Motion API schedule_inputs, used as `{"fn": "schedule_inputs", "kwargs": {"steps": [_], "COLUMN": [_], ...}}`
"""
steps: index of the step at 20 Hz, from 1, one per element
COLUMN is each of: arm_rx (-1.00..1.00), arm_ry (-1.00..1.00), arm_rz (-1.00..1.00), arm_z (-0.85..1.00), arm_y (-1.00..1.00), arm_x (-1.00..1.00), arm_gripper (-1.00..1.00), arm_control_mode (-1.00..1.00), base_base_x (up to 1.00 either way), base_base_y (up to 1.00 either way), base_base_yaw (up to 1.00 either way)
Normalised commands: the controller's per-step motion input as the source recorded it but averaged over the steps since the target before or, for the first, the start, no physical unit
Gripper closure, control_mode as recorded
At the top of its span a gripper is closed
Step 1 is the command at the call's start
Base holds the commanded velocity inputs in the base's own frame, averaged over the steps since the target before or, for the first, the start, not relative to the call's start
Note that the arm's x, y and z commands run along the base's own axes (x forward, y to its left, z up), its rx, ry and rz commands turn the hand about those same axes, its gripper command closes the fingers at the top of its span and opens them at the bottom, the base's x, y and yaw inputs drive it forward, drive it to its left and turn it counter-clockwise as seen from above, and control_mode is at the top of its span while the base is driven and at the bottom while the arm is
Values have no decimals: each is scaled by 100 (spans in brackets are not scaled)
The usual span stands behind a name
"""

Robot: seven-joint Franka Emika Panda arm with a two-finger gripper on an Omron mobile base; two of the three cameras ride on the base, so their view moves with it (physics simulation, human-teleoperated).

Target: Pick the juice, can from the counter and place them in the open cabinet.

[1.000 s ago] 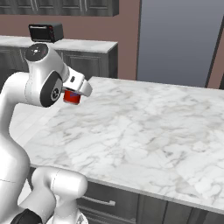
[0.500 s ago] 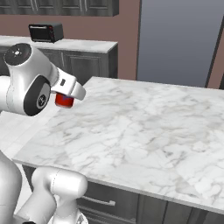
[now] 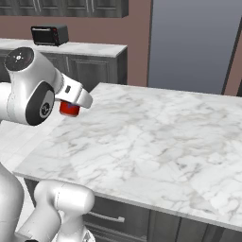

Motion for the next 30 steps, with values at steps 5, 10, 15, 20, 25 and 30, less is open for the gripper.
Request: {"fn": "schedule_inputs", "kwargs": {"steps": [5,10,15,20,25,30], "arm_rx": [0,0,0,0,0,0], "arm_ry": [0,0,0,0,0,0], "arm_rz": [0,0,0,0,0,0], "arm_z": [0,0,0,0,0,0], "arm_y": [0,0,0,0,0,0], "arm_x": [0,0,0,0,0,0], "arm_gripper": [100,100,100,100,100,100], "arm_control_mode": [100,100,100,100,100,100], "base_base_x": [-5,-24,-25,-18,0,0], "base_base_y": [3,3,0,0,0,0], "base_base_yaw": [5,38,55,71,83,94]}}
